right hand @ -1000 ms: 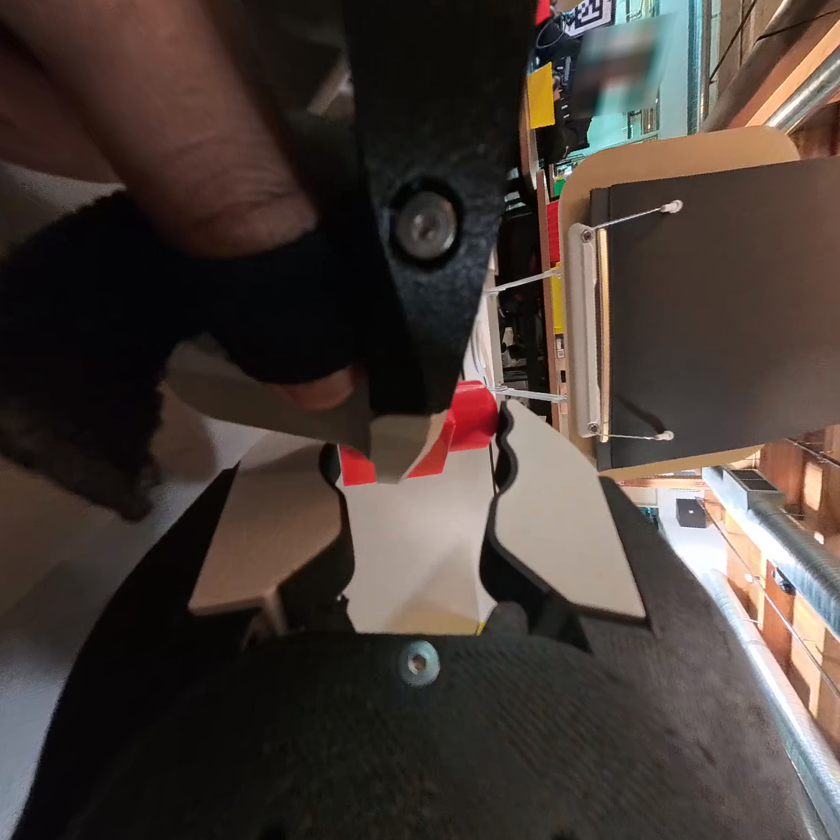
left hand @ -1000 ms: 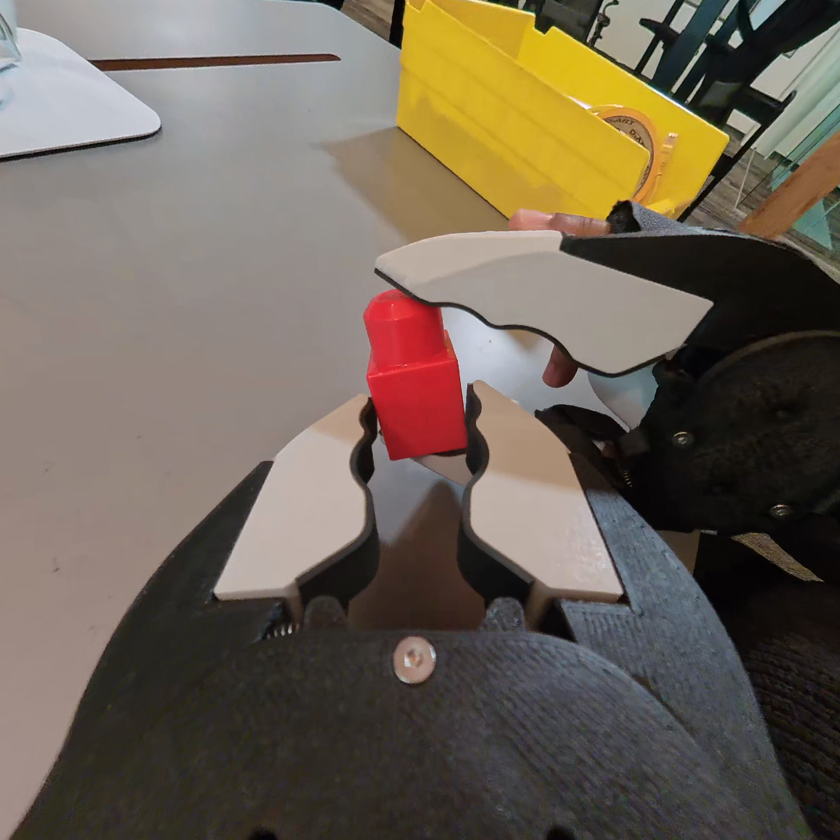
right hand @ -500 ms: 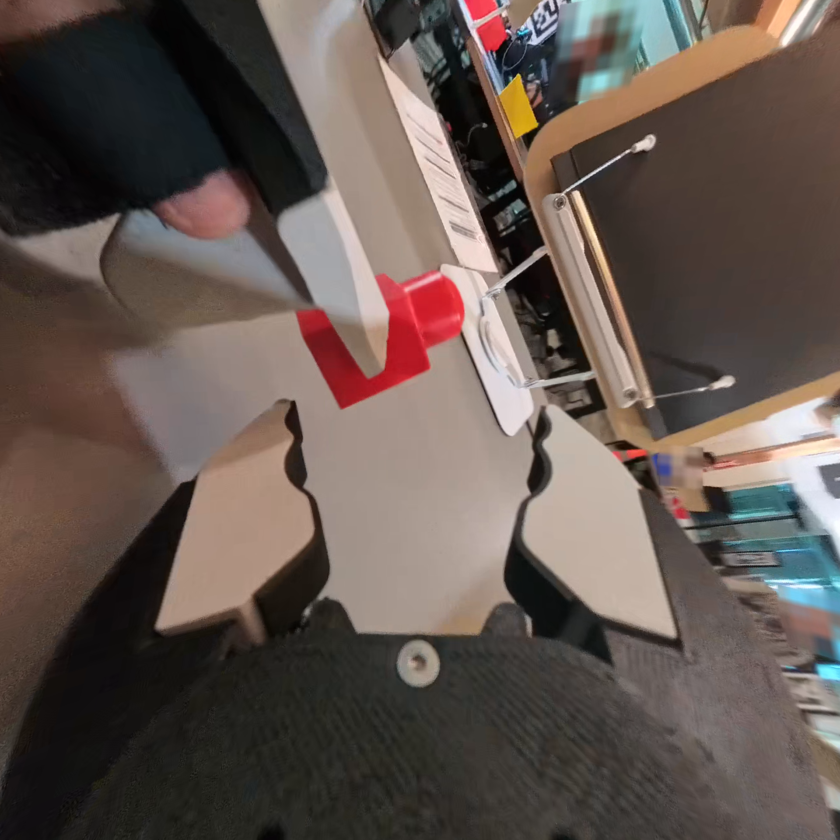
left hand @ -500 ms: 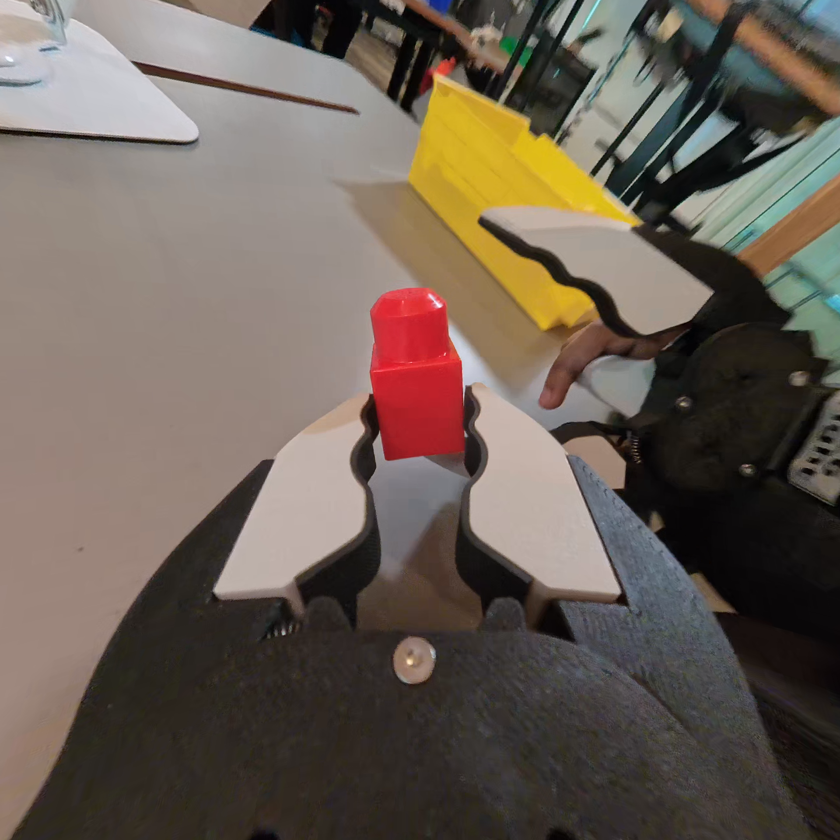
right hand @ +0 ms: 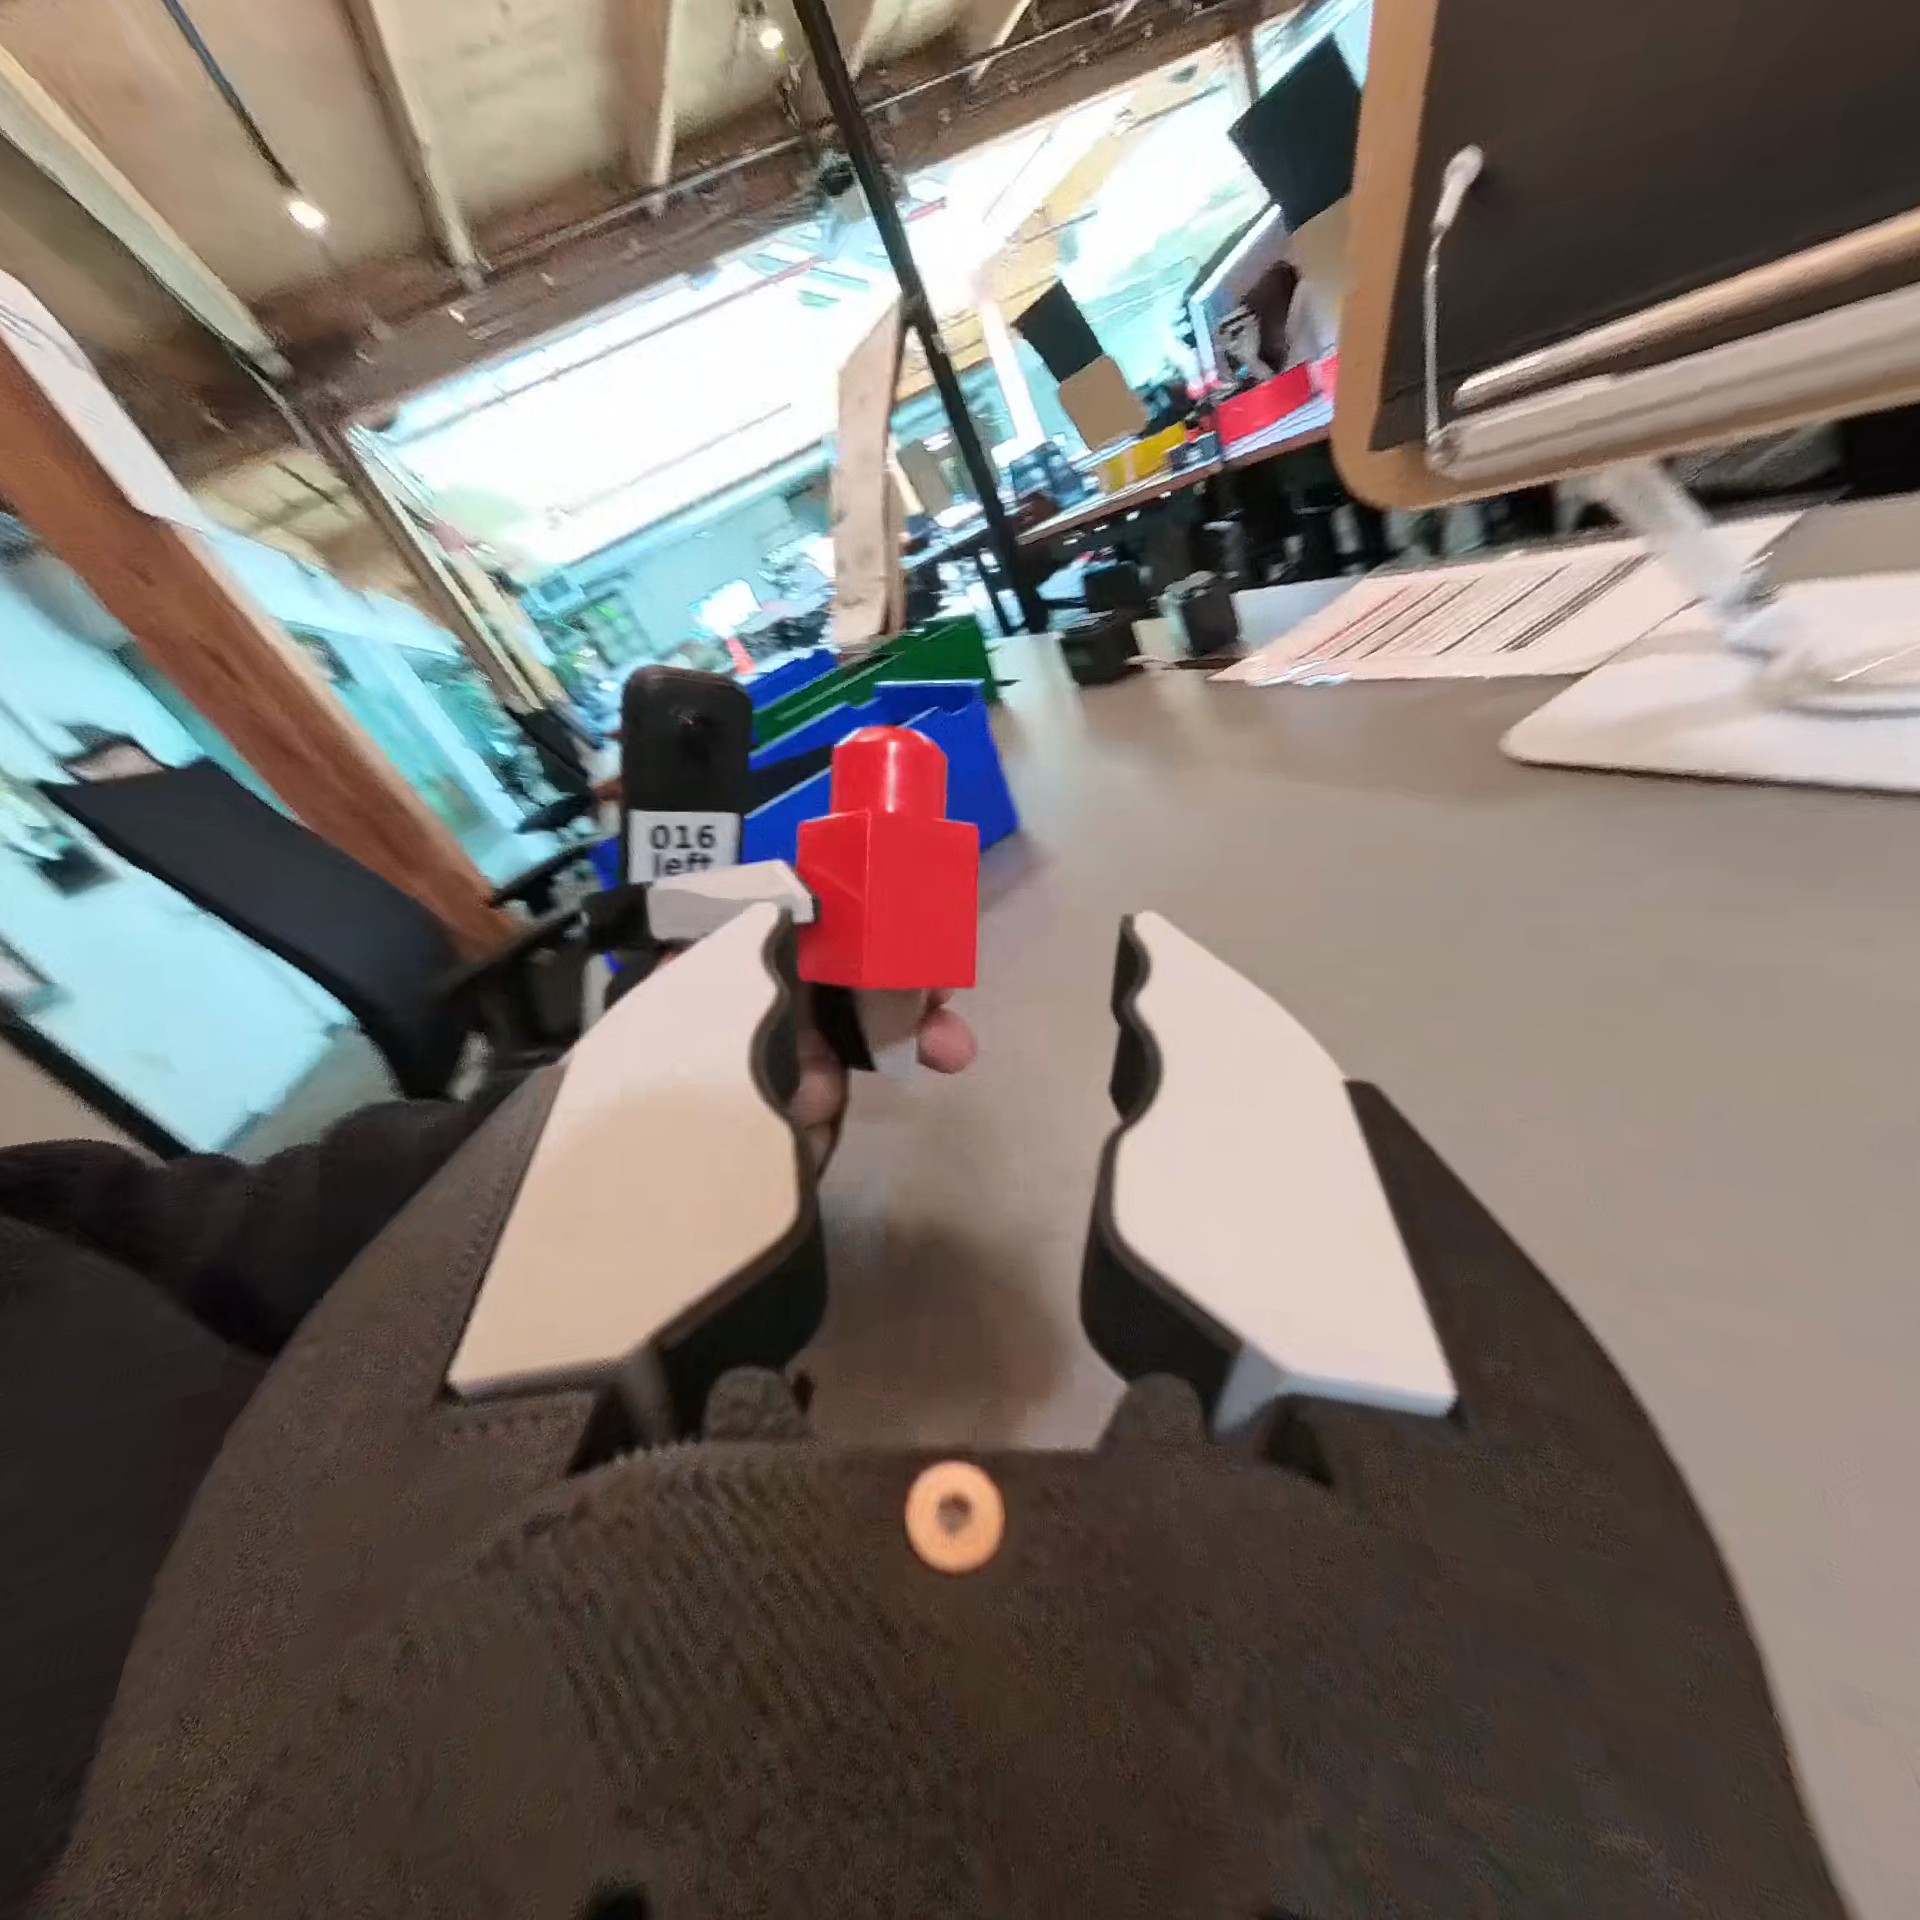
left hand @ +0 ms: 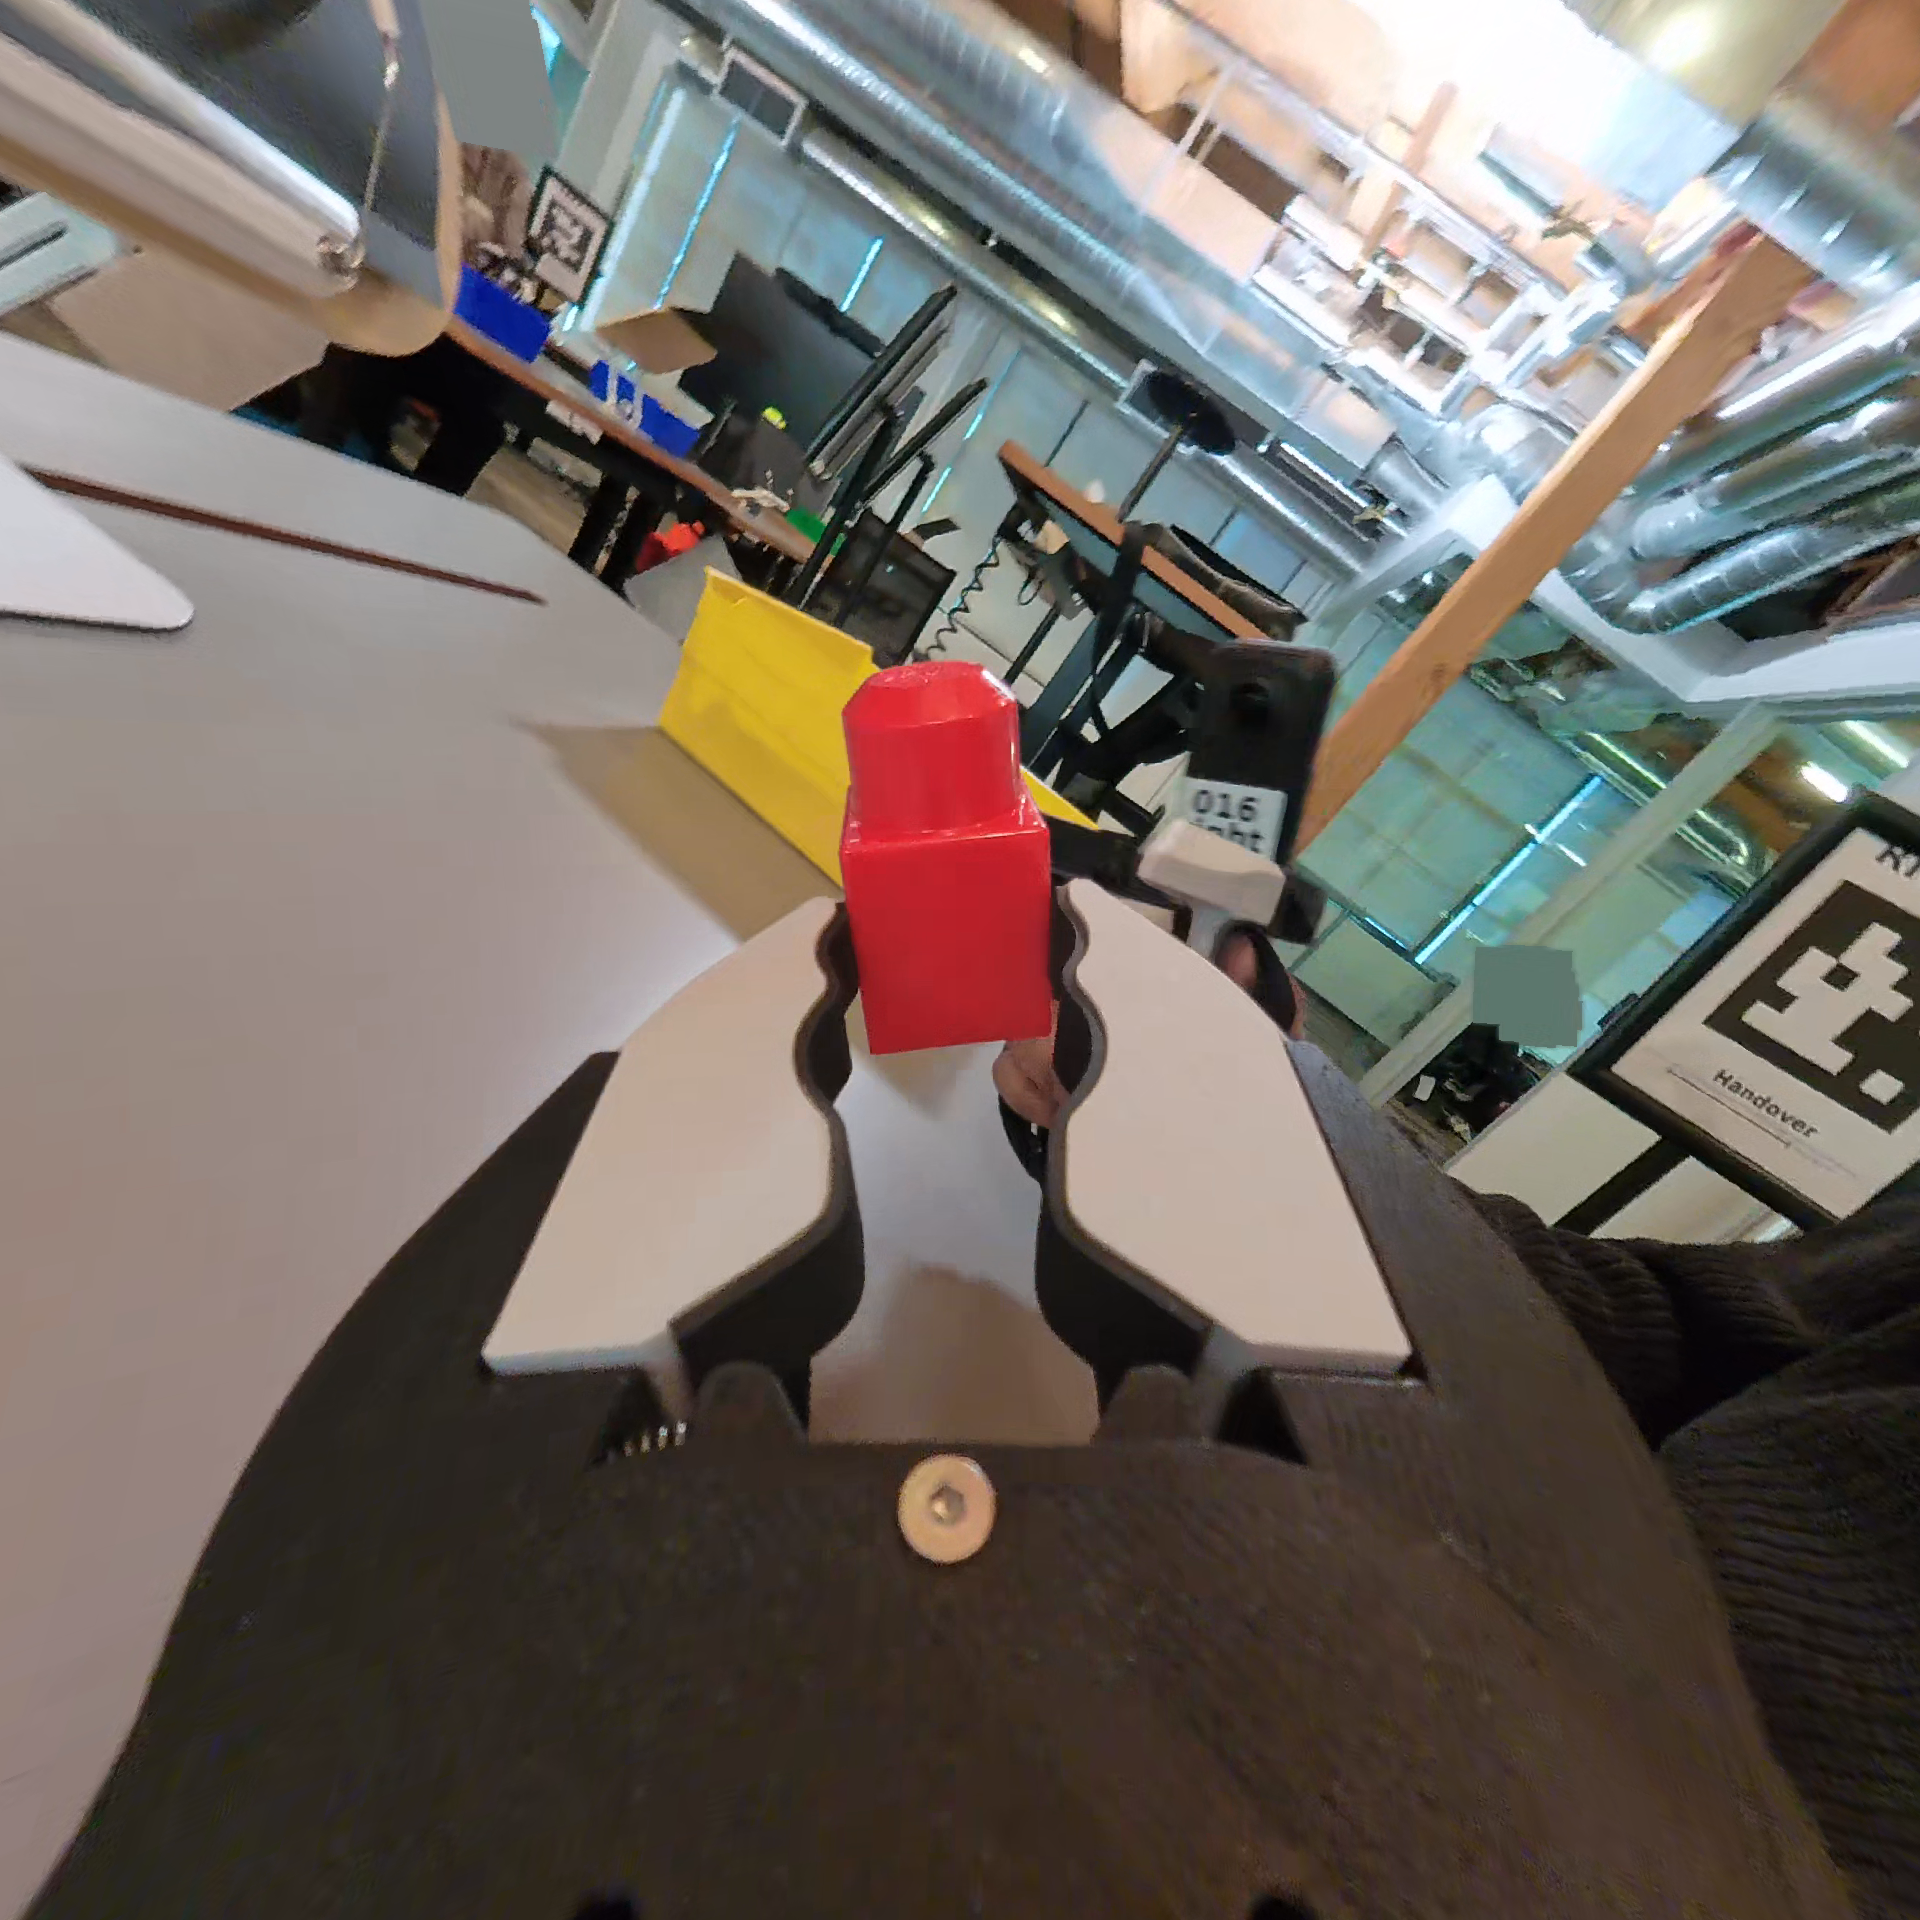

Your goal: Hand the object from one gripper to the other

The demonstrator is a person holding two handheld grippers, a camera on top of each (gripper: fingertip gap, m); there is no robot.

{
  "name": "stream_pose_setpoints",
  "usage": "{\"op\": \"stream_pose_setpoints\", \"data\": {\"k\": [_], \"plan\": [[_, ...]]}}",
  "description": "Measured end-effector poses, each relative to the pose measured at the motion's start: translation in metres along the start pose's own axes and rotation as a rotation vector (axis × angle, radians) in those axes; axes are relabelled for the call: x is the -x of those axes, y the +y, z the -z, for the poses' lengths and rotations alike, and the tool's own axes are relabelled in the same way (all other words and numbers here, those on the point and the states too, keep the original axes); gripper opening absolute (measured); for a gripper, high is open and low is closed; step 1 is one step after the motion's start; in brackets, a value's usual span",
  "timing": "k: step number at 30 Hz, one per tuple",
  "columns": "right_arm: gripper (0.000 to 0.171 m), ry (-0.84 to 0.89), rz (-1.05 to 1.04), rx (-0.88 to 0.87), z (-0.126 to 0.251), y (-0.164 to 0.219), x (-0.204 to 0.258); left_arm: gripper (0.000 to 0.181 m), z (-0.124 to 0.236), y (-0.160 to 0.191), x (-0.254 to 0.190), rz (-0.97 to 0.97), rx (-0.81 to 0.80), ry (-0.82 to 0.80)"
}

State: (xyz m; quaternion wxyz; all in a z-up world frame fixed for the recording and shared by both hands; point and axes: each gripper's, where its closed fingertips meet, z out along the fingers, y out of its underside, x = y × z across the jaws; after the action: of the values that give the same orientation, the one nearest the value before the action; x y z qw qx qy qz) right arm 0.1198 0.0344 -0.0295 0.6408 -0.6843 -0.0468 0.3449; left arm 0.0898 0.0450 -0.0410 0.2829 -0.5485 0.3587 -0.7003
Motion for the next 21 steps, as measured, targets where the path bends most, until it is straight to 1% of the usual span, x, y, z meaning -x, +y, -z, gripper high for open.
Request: {"op": "stream_pose_setpoints", "data": {"k": [5,8,10,13,16,21], "plan": [[0.049,-0.142,-0.138,0.055,-0.006,0.011,0.016,0.037,-0.003,0.004,-0.018,-0.044,0.021,0.098],[0.042,-0.227,-0.209,0.073,-0.008,0.015,0.028,0.038,-0.004,0.012,-0.027,-0.017,0.081,0.161],[0.039,-0.276,-0.253,0.094,-0.008,0.018,0.033,0.038,-0.005,0.019,-0.029,-0.012,0.129,0.174],[0.034,-0.287,-0.265,0.097,-0.008,0.018,0.033,0.038,-0.007,0.027,-0.032,-0.020,0.174,0.191],[0.034,-0.285,-0.254,0.110,-0.008,0.019,0.034,0.038,-0.007,0.028,-0.033,-0.015,0.185,0.196],[0.033,-0.253,-0.245,0.099,-0.008,0.018,0.030,0.037,-0.008,0.027,-0.031,-0.006,0.166,0.183]]}}
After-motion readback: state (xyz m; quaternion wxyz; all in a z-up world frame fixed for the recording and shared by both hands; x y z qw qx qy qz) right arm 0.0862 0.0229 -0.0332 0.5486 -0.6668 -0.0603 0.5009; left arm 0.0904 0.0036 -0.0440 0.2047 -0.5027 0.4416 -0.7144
